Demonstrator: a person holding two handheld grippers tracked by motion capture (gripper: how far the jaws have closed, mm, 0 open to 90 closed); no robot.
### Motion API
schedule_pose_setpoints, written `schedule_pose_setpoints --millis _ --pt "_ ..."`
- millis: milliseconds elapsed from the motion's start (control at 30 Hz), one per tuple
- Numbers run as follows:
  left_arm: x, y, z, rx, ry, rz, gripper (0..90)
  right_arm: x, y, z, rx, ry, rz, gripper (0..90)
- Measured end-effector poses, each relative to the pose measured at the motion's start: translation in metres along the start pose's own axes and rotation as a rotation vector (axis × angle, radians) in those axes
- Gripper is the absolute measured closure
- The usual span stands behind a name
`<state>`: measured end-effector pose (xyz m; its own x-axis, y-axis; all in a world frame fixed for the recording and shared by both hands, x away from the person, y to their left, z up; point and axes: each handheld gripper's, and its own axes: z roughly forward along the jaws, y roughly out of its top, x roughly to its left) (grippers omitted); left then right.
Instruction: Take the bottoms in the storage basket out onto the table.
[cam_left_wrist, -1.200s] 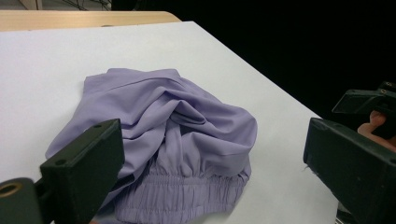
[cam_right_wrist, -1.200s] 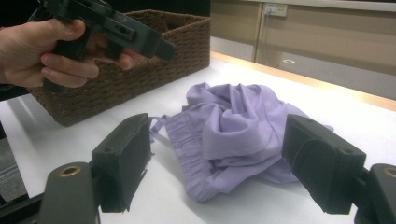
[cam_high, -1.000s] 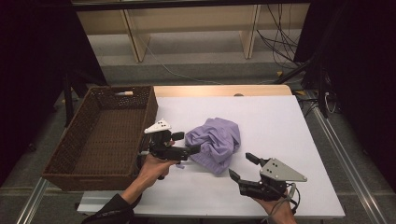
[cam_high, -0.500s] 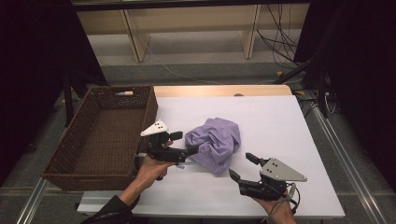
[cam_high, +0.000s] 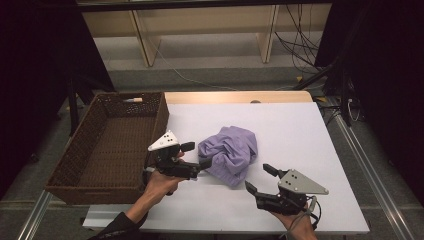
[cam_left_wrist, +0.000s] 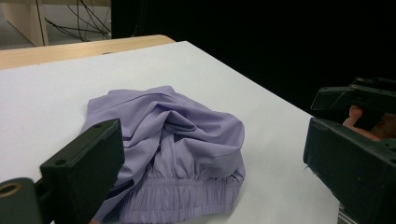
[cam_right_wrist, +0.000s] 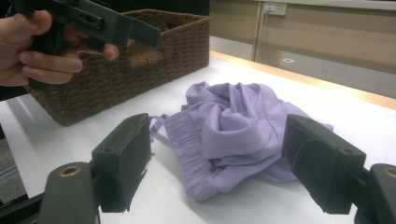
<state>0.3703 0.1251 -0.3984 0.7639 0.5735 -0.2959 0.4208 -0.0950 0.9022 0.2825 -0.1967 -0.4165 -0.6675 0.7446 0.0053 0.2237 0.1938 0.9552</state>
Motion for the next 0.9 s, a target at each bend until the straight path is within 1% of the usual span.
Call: schedule_pose_setpoints --millis 100,233,333,400,533,600,733,900 --pt "-0.002 -0.001 -0.001 -0.003 -0.006 0.008 4.8 0.000 0.000 0.000 0.002 -0.001 -0.001 24.7" --pt "-0.002 -0.003 -0.002 -0.005 -0.003 0.013 4.8 0.000 0.000 0.000 -0.001 0.000 0.000 24.7" --pt "-0.003 -0.007 -0.005 -0.016 0.003 0.017 4.8 0.000 0.000 0.000 -0.002 -0.001 0.004 24.7" --pt "-0.003 -0.009 -0.008 -0.012 0.011 0.030 4.8 -0.001 0.000 0.000 -0.004 -0.002 0.006 24.7" --pt "-0.003 -0.012 -0.013 -0.021 0.027 0.043 4.8 -0.001 0.000 0.000 -0.006 -0.001 0.010 24.7" --pt "-0.003 -0.013 -0.015 -0.021 0.026 0.037 4.8 -0.001 0.000 0.000 -0.003 -0.001 0.014 24.7" --pt "-0.001 -0.017 -0.019 -0.015 0.016 0.009 4.8 -0.002 0.000 0.000 -0.003 -0.001 0.017 24.7" --pt "0.000 -0.022 -0.024 -0.013 0.029 0.017 4.8 -0.002 0.000 0.000 -0.004 -0.002 0.017 24.7"
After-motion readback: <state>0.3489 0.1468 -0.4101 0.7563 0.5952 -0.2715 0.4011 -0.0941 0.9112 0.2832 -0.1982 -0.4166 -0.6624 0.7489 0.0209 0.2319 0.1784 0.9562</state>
